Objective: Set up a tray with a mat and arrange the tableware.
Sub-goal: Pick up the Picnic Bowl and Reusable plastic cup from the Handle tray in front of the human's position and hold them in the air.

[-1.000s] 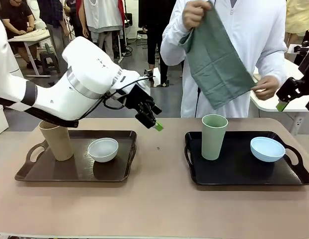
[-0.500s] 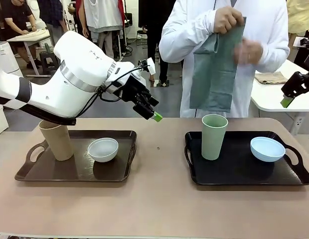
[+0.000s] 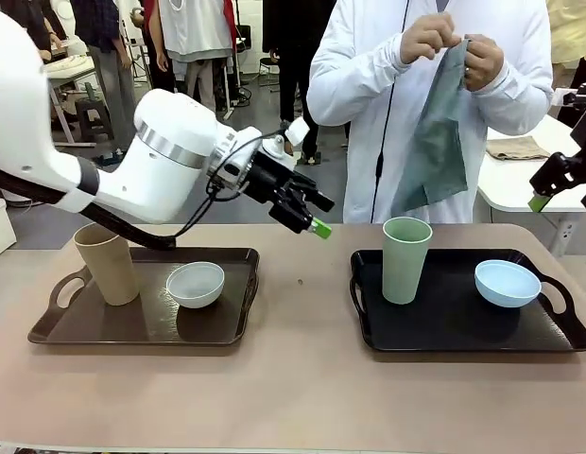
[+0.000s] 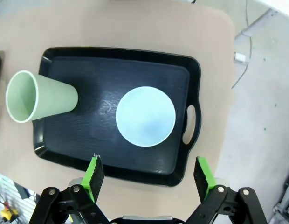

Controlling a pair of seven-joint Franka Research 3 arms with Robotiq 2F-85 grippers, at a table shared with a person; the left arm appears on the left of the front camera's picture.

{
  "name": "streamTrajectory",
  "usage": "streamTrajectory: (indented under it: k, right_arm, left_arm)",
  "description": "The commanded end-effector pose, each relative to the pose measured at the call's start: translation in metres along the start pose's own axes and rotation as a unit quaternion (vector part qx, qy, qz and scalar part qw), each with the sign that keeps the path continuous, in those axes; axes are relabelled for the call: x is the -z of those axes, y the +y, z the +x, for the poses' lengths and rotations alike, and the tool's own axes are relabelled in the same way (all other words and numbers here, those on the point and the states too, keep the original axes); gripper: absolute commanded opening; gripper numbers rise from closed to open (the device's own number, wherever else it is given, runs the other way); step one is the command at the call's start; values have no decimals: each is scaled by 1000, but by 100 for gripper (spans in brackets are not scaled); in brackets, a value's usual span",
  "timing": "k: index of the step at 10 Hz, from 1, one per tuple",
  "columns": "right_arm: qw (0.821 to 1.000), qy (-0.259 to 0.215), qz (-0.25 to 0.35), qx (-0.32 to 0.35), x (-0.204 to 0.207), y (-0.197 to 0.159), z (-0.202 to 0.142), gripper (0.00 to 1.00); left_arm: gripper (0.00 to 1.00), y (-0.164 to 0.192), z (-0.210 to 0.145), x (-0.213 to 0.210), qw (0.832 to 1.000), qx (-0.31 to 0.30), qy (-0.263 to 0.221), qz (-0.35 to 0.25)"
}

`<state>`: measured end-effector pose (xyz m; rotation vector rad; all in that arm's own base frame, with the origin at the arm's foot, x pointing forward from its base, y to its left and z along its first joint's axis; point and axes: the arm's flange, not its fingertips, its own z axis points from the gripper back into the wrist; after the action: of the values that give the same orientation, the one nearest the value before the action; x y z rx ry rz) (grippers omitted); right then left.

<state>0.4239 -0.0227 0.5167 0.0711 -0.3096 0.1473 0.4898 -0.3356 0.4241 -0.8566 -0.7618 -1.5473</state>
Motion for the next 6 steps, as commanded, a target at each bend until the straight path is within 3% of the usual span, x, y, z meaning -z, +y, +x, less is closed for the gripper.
streamTrajectory:
  k: [1, 3, 6]
  right_arm:
    - [1000, -5, -25, -11, 21, -4, -4, 100]
    - [999, 8, -34, -16, 41, -6, -5, 100]
    - [999, 24, -37, -9, 71, -18, -6, 100]
  left_arm:
    - [100, 18, -19, 24, 998, 46, -25, -30]
    - [100, 23, -34, 63, 997, 61, -33, -36]
    - [100, 25, -29, 104, 995, 77, -60, -29]
